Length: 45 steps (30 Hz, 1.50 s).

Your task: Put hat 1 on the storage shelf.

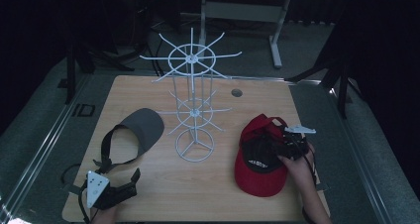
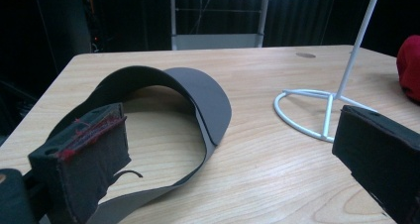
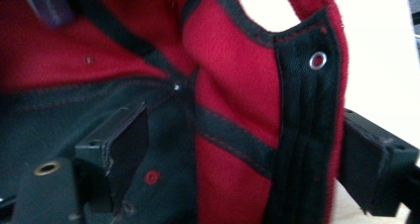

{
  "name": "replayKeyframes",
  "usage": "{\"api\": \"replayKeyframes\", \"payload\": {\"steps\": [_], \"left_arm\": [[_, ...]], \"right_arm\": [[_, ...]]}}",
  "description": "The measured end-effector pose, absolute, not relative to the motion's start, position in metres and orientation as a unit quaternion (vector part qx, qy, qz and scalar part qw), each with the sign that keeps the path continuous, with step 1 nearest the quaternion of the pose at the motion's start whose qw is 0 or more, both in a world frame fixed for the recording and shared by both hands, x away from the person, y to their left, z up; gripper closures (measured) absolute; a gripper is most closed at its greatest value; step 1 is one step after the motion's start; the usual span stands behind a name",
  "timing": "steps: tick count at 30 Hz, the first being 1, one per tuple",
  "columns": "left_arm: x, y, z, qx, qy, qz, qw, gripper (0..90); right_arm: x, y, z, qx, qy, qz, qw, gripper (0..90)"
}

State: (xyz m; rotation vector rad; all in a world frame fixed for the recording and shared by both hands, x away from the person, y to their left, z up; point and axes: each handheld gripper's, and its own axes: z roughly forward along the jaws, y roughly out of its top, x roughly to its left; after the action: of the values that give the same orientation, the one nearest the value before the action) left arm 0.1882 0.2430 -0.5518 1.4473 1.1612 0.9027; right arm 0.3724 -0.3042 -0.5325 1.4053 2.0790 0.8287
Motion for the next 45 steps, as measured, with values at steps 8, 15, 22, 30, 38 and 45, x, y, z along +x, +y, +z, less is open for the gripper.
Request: {"api": "replayKeyframes", "payload": {"steps": [8,15,22,30,38,45], "left_arm": [[0.189,0.243,-0.552,0.604,0.487,0.373,0.509,1.3],[0.189,0.243,-0.553,0.605,0.49,0.364,0.51,1.3],[0.191,0.245,-0.554,0.607,0.507,0.353,0.5,1.3],[0.192,0.244,-0.552,0.61,0.505,0.34,0.508,1.3],[0.189,0.239,-0.547,0.606,0.493,0.328,0.532,1.3],[0.19,0.235,-0.543,0.621,0.493,0.309,0.526,1.3]], "right_arm": [[0.373,-0.297,-0.545,0.504,0.781,0.274,0.248,59.3],[0.371,-0.292,-0.543,0.474,0.801,0.271,0.248,83.1],[0.365,-0.293,-0.521,0.473,0.792,0.29,0.254,83.6],[0.348,-0.292,-0.485,0.462,0.764,0.335,0.3,84.0],[0.329,-0.289,-0.44,0.446,0.747,0.378,0.317,84.1],[0.313,-0.289,-0.401,0.43,0.728,0.418,0.332,84.0]]}}
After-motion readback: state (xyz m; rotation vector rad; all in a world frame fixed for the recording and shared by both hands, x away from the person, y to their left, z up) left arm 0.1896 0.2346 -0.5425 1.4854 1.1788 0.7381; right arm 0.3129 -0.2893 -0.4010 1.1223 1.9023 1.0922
